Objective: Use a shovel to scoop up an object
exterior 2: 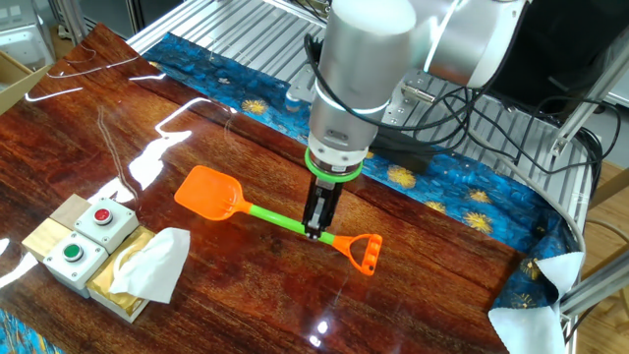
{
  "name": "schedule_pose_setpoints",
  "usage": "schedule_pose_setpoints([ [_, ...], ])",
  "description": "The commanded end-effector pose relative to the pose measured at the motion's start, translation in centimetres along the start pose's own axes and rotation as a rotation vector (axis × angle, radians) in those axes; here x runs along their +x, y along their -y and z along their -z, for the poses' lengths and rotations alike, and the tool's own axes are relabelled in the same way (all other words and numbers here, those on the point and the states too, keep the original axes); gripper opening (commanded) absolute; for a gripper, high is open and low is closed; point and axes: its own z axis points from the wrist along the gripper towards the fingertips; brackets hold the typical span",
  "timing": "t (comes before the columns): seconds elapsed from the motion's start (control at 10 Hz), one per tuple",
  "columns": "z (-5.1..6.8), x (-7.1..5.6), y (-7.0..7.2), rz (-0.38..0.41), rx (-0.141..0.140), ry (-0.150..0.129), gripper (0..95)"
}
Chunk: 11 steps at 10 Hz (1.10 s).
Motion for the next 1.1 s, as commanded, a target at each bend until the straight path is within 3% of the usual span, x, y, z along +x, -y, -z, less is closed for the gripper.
schedule_pose_setpoints([
  [0.1, 0.8, 0.7, -1.2, -0.015, 0.018, -0.007, 0.0],
  [0.4, 1.9, 1.9, -2.8, -0.054, 0.038, -0.027, 0.0],
  [0.7, 3.7, 3.4, -5.8, -0.102, 0.066, -0.067, 0.0],
  [0.8, 4.2, 3.6, -6.5, -0.112, 0.069, -0.085, 0.0],
  [1.1, 5.0, 3.8, -8.8, -0.129, 0.080, -0.102, 0.0],
])
